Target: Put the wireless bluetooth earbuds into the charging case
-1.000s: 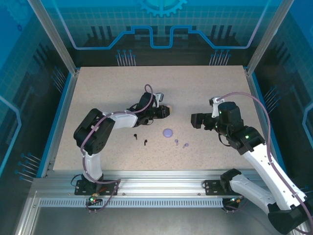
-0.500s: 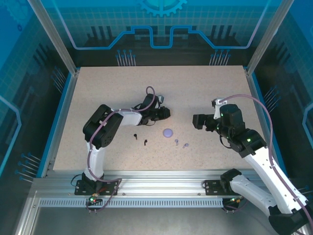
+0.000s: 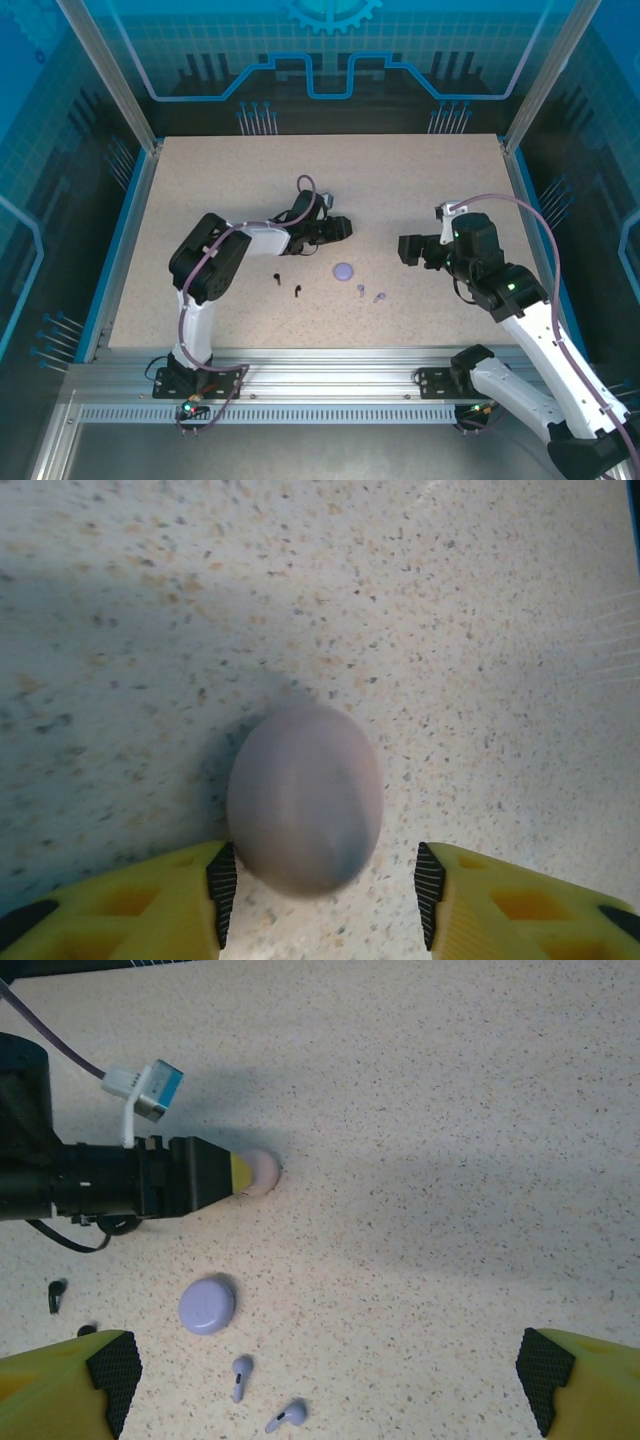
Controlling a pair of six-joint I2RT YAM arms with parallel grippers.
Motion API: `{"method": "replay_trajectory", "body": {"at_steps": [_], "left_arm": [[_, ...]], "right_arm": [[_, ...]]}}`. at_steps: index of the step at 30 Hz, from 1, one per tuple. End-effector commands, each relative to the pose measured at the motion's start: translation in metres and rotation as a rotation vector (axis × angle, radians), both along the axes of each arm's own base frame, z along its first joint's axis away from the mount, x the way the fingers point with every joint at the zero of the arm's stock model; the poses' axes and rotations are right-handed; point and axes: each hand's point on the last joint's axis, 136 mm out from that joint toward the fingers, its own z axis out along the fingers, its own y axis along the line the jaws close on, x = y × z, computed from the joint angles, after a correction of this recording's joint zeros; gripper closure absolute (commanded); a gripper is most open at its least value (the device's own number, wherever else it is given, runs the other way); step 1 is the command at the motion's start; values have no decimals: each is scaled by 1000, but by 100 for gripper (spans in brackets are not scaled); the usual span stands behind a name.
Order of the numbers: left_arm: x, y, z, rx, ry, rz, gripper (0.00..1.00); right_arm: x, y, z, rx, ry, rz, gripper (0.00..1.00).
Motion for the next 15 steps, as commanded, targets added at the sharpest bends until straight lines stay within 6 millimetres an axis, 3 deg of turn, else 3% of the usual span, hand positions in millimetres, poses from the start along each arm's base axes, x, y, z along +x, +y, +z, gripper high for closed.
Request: {"method": "replay_trajectory", "body": {"at_steps": [1,7,15], "left_arm": [[-2,21,19,50,-35,26,44],[-10,42,54,64,-104,50,41],[-36,83,131,84,-324,103,37]], "right_arm": [[-4,-1,10,-40,-3,54,0],[-2,12,6,-58,38,151,0],[7,35,-20,-130,234,302,0]]}}
